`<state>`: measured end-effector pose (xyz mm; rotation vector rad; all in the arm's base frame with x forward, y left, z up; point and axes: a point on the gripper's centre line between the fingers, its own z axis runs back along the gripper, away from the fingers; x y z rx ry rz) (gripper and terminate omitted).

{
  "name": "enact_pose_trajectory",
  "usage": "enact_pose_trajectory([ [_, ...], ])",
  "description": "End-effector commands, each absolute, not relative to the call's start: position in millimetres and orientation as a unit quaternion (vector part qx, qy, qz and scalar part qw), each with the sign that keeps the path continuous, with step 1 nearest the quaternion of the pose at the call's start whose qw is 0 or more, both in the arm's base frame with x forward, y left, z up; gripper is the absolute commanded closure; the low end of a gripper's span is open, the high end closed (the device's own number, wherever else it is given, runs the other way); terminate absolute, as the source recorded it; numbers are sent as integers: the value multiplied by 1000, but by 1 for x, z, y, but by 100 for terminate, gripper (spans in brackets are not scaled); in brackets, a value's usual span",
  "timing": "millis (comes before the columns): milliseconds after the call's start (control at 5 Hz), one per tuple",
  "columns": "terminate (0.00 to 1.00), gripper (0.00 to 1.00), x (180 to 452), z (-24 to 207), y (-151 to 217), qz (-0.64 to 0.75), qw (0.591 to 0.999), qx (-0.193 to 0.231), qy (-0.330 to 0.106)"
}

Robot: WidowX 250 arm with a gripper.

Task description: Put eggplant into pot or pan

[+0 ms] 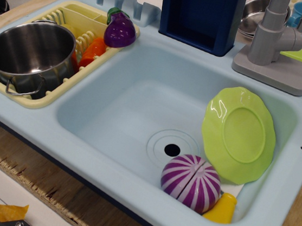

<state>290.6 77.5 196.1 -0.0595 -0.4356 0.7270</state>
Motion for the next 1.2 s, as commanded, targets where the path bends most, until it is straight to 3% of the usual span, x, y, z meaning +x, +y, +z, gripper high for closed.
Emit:
enact_pose_trajectory([
  [0, 0, 0, 291, 196, 78, 353, 911, -29, -211],
  [1000, 0, 0, 304, 139, 84, 392, 906, -48, -153],
])
